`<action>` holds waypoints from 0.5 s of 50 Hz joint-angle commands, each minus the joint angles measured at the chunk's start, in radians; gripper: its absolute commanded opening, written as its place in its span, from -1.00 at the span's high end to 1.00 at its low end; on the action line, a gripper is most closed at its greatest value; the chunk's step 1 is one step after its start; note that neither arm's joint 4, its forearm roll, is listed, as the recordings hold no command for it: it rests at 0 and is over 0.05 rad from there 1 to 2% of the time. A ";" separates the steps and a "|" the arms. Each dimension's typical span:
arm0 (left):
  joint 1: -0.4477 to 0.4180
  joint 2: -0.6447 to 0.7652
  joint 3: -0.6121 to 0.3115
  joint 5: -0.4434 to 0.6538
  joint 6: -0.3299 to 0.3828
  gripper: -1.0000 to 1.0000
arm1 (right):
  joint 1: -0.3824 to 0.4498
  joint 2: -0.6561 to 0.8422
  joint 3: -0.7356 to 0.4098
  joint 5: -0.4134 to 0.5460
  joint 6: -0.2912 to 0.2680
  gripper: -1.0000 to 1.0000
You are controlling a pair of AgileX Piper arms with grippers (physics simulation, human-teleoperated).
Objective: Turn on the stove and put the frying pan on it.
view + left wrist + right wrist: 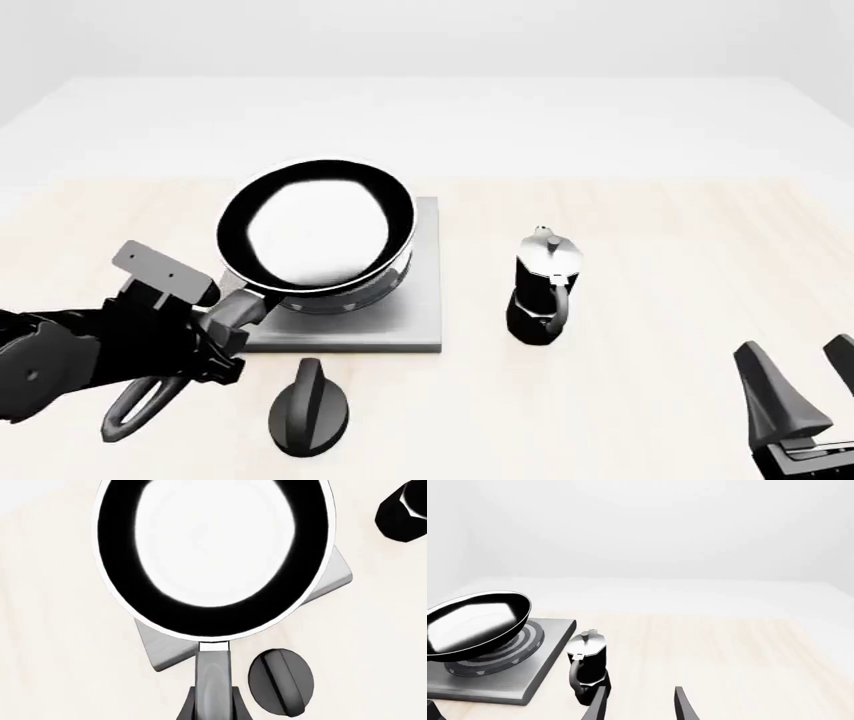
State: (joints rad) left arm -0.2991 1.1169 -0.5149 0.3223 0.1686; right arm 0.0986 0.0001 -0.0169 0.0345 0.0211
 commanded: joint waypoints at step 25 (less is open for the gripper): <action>-0.017 0.082 0.018 -0.102 0.015 1.00 | -0.011 0.000 0.006 -0.004 0.005 -1.00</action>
State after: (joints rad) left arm -0.3109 1.1933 -0.4847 0.2466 0.1763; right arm 0.0910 0.0001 -0.0124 0.0304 0.0255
